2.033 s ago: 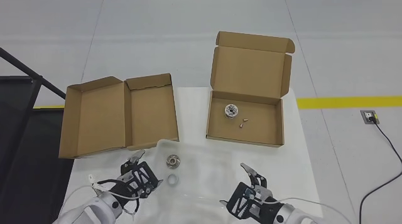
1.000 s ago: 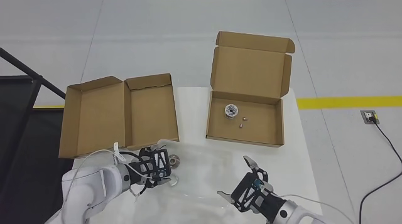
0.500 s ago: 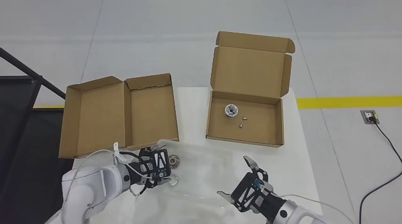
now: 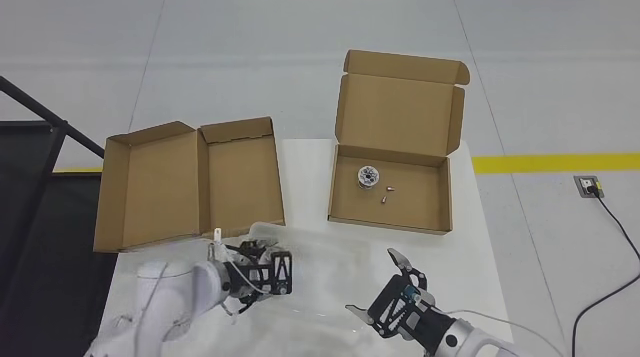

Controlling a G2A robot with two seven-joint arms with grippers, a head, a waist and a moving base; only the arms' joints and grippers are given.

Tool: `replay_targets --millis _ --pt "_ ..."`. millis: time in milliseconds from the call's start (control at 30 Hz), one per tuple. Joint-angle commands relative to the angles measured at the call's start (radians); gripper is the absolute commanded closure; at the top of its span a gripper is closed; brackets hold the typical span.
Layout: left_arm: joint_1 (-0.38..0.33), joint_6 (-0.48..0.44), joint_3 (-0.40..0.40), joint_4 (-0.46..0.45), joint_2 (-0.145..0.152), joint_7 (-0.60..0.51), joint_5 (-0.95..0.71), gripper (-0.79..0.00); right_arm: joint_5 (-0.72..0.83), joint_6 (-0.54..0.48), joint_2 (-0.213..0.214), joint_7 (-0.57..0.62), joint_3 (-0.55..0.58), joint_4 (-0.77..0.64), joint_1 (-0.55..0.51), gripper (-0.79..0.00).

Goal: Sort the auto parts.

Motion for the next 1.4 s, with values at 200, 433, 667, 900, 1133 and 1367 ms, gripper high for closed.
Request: replay_targets --millis 200,433,667,900,1133,1367 --pt "-0.186 0.0 0.192 0.073 0.099 -0.166 -0.274 -0.785 0.0 0.0 0.0 0.0 0.0 0.0 0.0 -0.785" --pt "-0.206 0.0 0.212 0.099 0.108 -0.203 -0.34 -0.785 0.0 0.0 0.0 0.0 0.0 0.0 0.0 -0.785" --pt "-0.21 0.006 0.237 0.144 0.103 -0.208 -0.347 -0.785 0.0 0.0 0.0 0.0 0.0 0.0 0.0 -0.785" --pt "-0.304 0.027 0.34 0.249 0.081 -0.261 -0.375 -0.785 0.0 0.0 0.0 0.0 0.0 0.0 0.0 -0.785" --pt "-0.393 0.088 0.429 0.308 0.056 -0.322 -0.389 -0.742 0.0 0.0 0.0 0.0 0.0 0.0 0.0 -0.785" --pt "-0.455 0.116 0.491 0.357 0.038 -0.35 -0.406 -0.6 0.0 0.0 0.0 0.0 0.0 0.0 0.0 -0.785"
